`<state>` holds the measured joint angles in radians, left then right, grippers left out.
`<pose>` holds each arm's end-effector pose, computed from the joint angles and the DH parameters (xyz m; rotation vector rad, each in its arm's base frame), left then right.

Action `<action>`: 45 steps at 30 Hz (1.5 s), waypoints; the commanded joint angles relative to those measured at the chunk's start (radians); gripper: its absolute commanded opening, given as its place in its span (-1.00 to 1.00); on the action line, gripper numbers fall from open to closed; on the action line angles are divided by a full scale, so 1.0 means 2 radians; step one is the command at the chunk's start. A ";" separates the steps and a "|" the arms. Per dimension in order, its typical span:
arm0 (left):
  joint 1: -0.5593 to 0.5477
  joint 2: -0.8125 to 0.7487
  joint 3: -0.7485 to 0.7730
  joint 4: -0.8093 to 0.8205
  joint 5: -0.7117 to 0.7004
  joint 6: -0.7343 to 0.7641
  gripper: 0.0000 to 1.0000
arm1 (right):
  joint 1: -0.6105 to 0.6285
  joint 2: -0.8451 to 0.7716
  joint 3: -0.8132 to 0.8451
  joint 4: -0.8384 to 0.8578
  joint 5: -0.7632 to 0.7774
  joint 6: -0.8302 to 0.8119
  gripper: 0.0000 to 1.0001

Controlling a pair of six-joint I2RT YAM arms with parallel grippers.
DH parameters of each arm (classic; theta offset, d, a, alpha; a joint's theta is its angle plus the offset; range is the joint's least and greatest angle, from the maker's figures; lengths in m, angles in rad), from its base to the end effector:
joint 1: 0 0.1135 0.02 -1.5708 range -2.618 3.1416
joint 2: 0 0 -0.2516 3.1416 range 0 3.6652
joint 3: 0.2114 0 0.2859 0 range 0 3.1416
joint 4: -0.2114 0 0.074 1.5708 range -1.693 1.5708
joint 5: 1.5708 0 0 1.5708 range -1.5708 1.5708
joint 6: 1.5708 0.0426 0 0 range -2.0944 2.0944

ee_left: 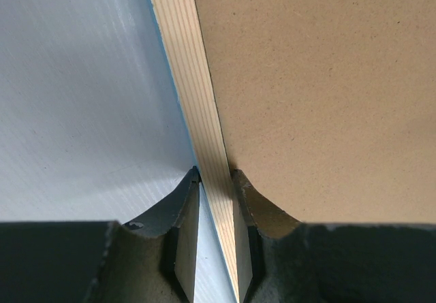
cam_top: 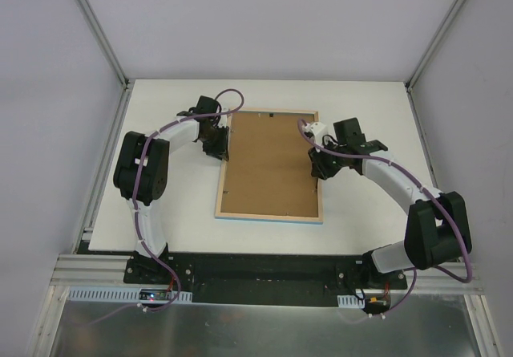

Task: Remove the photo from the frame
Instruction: Release the photo frame item from the photo frame.

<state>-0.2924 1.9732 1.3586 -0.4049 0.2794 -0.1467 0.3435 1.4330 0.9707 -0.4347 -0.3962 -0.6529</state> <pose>0.4196 -0.1386 0.1349 0.2942 2.6017 -0.5202 0.3081 0.1277 0.2032 -1.2941 2.0261 0.3462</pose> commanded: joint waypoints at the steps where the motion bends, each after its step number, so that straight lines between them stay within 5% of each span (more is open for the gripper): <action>1: 0.007 0.020 -0.014 -0.018 -0.008 0.000 -1.00 | 0.003 -0.013 0.005 0.046 0.026 0.016 -0.98; 24: 0.015 0.032 -0.011 -0.017 -0.006 -0.005 -1.00 | 0.027 0.011 0.034 -0.027 0.016 -0.013 -0.98; 45: 0.016 0.037 -0.013 0.001 0.014 -0.007 -1.00 | 0.027 0.010 0.036 -0.008 0.062 -0.003 -0.98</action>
<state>-0.2665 1.9919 1.3659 -0.4057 0.3374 -0.1722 0.3935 1.4635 1.0061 -0.4664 -0.3161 -0.6571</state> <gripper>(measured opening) 0.204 0.276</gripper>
